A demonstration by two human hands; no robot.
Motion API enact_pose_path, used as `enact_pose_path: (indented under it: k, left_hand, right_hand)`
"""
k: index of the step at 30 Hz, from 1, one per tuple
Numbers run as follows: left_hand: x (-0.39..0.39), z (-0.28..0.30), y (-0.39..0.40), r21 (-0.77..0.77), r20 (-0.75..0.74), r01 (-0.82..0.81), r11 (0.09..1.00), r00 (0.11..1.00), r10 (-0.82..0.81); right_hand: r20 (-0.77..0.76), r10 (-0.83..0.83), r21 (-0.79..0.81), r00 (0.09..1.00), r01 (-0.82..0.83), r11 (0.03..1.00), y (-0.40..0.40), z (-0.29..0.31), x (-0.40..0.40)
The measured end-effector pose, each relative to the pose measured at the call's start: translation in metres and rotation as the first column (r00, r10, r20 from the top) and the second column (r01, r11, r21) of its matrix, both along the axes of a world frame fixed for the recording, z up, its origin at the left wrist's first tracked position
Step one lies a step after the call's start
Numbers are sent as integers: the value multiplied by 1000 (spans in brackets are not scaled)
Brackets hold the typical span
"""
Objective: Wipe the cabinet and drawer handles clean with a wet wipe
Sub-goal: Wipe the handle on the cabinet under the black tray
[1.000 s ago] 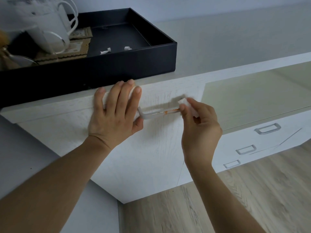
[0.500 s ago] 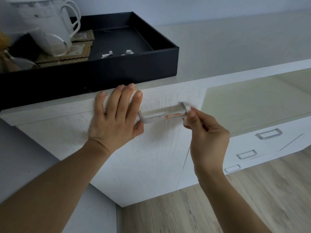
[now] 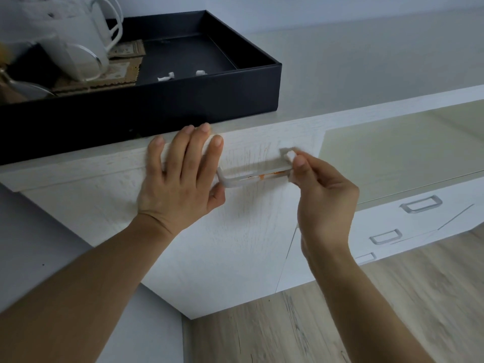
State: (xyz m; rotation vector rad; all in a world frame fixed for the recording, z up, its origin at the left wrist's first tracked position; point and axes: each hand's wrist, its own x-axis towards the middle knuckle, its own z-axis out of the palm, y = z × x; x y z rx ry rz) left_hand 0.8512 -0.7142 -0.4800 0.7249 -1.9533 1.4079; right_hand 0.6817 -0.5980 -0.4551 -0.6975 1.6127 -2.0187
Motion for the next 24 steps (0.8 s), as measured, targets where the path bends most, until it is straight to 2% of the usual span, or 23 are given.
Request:
enact_pose_path:
  k: [2,6,9,12,16,19,22,24]
  left_hand:
    - [0,0,0,-6,2,-4,1000,1000,4]
    - [0,0,1,-7,-2,3,1000,1000,-3]
    - [0,0,1,-6,-4,1,1000,1000,-1]
    - [-1,0,1,-6,-10,2,1000,1000,-2]
    - [-1,1,1,1,-18,12,1000,1000,-12]
    - [0,0,1,-5,-7,-4,1000,1000,4]
    - [1,0,1,-2,-10,-12,1000,1000,12]
    - [0,-1,0,-10,-4,-25,1000,1000,25]
  right_hand:
    - [-11,-50,-9,999,49,999,10,-7,7]
    - [75,-222,-73,972,227,971,15,-11,6]
    - [-88,-212,-123,973,201,972,6,-11,13]
    - [-295,-238,-149,925,202,968,0,-15,19]
    - [-367,-252,-181,896,197,963,-1,-21,14]
    - [-533,-261,-211,805,172,962,2,-24,20]
    - [-423,-261,-217,868,183,959,-1,-26,21]
    - [-454,-245,-214,857,162,963,0,-25,23]
